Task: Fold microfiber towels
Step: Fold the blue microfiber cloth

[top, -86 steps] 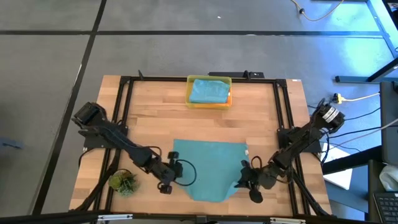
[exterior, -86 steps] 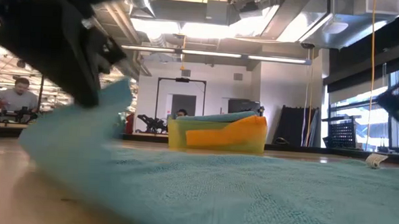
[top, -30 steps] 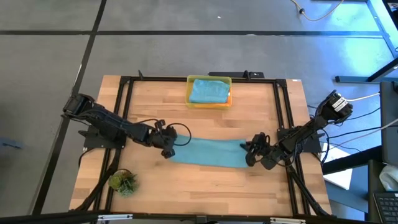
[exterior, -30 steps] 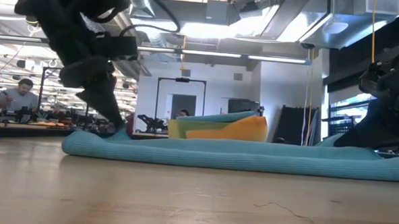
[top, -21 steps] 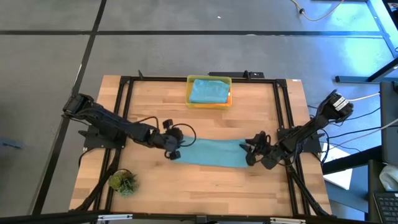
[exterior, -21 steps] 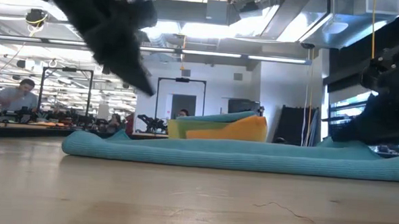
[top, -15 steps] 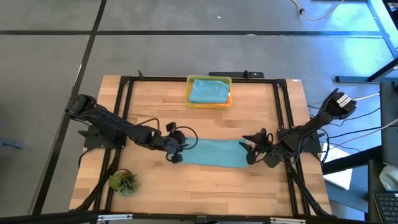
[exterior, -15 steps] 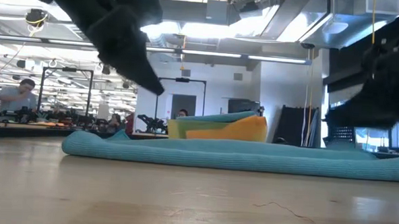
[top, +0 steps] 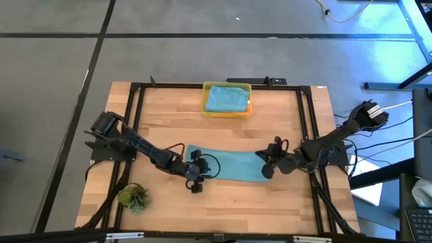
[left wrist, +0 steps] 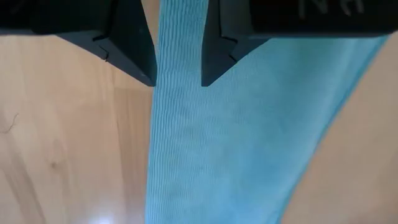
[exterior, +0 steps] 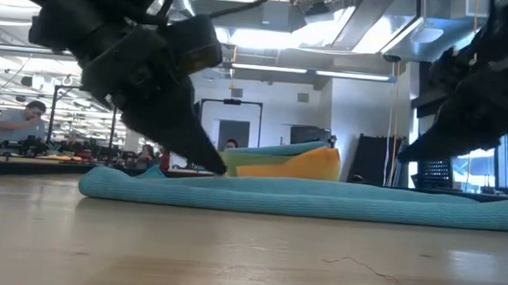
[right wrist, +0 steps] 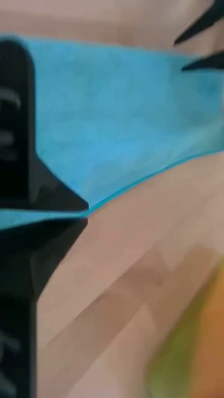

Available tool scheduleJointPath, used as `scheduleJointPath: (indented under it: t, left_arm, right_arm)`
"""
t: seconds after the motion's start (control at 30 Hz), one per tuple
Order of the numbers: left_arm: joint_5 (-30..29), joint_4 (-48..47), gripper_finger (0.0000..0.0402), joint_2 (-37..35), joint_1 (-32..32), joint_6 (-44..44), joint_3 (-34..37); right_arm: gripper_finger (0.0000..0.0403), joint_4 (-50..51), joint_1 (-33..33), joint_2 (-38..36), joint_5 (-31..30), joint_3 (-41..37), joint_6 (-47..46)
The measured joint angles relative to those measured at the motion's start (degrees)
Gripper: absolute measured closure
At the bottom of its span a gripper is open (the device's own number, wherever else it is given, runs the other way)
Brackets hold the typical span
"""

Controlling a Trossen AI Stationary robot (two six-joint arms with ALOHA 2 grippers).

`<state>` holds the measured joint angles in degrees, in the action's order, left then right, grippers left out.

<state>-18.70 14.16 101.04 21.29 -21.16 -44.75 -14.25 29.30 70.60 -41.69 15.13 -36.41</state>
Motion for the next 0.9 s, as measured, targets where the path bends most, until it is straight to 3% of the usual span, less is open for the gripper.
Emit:
scheduleJointPath:
  t: [0.1, 0.33, 0.73, 0.9]
  left_arm:
    - [0.36, 0.03, 0.0283, 1.61, 0.58, -1.37, 0.0]
    - [3.33, -0.25, 0.0285, 3.62, 1.96, -2.71, 0.0]
    - [6.99, -0.64, 0.0287, 3.55, 4.4, -2.74, -0.07]
    - [2.98, -1.08, 0.0288, 3.28, 4.4, -2.49, -0.22]
  right_arm:
    - [0.0393, 0.51, -2.97, 2.1, 3.84, -0.04, -0.56]
    - [0.0394, -0.21, -6.68, 7.56, 13.93, -0.02, -0.82]
    - [0.0397, 0.27, -9.35, 10.8, 12.83, 0.13, -5.31]
    - [0.0391, -1.81, -9.44, 9.89, 14.92, -0.08, -3.6]
